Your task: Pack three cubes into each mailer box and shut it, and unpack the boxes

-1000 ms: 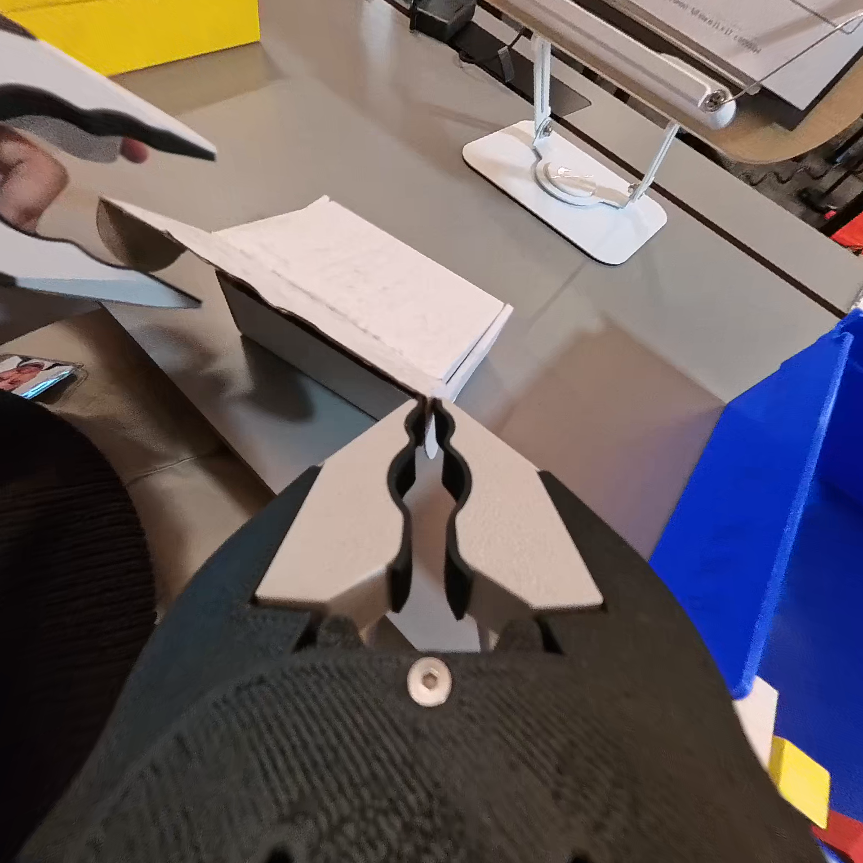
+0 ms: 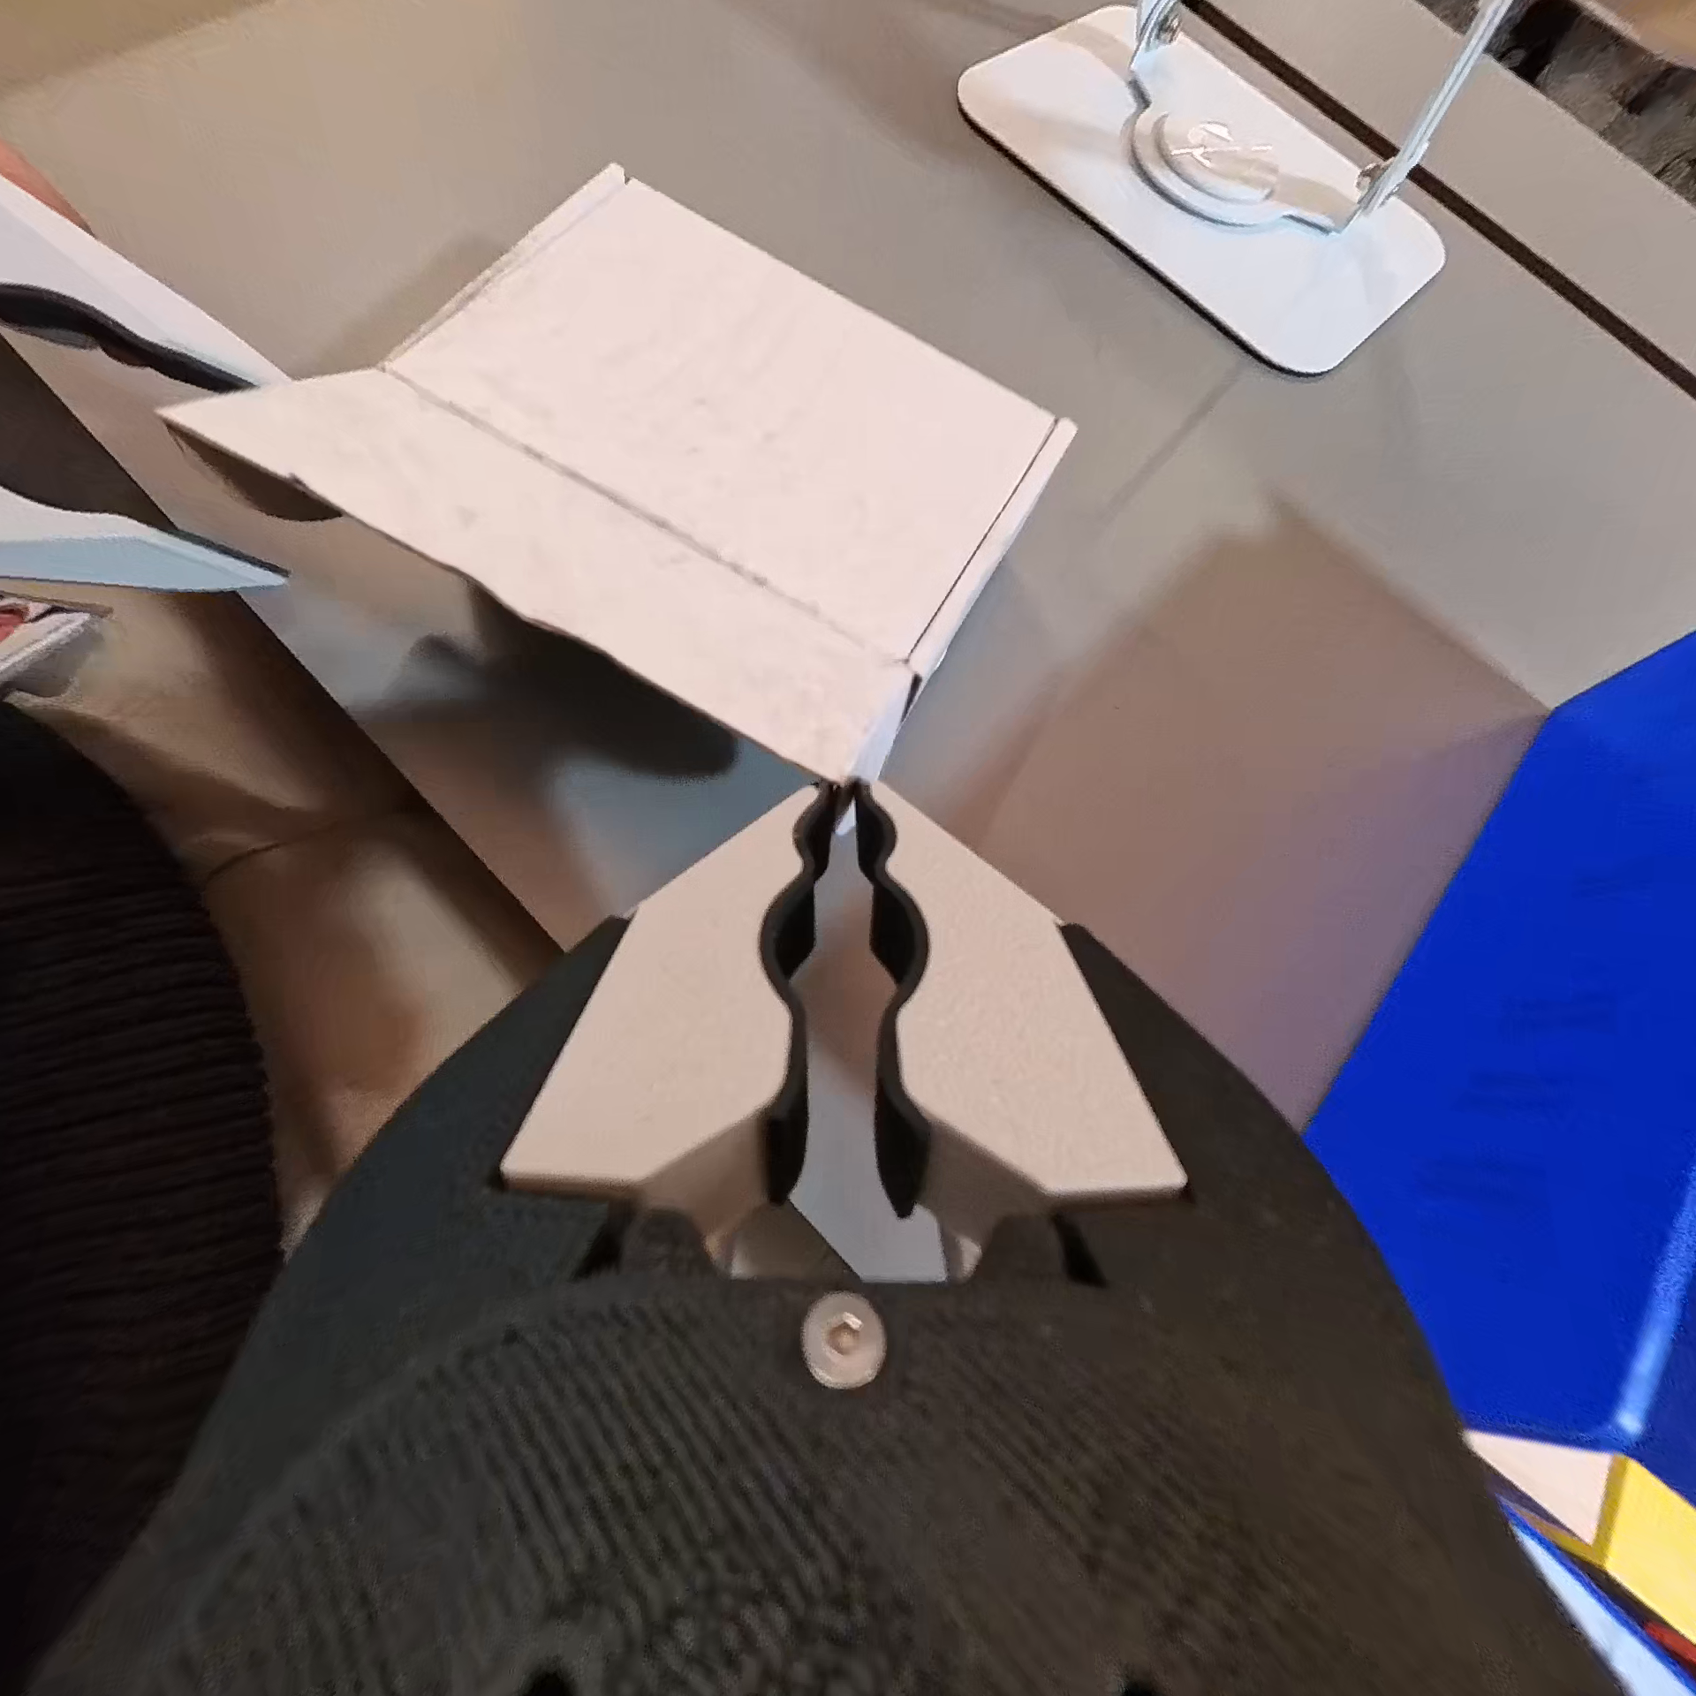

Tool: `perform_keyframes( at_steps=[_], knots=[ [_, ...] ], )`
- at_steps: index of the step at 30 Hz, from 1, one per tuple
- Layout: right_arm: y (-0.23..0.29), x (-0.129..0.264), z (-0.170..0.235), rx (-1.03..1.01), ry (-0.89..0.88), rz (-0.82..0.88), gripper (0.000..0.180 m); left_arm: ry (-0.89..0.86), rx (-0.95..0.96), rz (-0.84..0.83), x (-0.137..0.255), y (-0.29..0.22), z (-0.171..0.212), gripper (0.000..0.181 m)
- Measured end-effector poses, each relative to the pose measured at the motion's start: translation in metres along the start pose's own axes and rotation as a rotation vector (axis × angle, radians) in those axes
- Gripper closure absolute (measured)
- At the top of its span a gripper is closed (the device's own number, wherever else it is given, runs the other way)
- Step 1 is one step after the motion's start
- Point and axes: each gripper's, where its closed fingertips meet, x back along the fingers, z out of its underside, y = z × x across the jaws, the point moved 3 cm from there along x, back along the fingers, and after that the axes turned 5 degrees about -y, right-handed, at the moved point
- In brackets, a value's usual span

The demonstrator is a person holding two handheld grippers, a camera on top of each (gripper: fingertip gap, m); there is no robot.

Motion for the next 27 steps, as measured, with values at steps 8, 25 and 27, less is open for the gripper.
perform_keyframes(
  at_steps=[8,25,27],
  knots=[
    [0.002,-0.009,0.011,0.075,0.051,0.014,0.169,0.025,0.115,0.064,-0.002,-0.004,0.004,0.142],
    [0.001,-0.020,0.012,-0.244,-0.051,-0.142,0.114,0.053,0.473,0.119,-0.005,0.006,0.011,0.137],
    [0.006,-0.020,0.010,-0.269,-0.065,-0.190,0.116,0.050,0.465,0.133,-0.006,0.003,0.010,0.137]
  ],
)
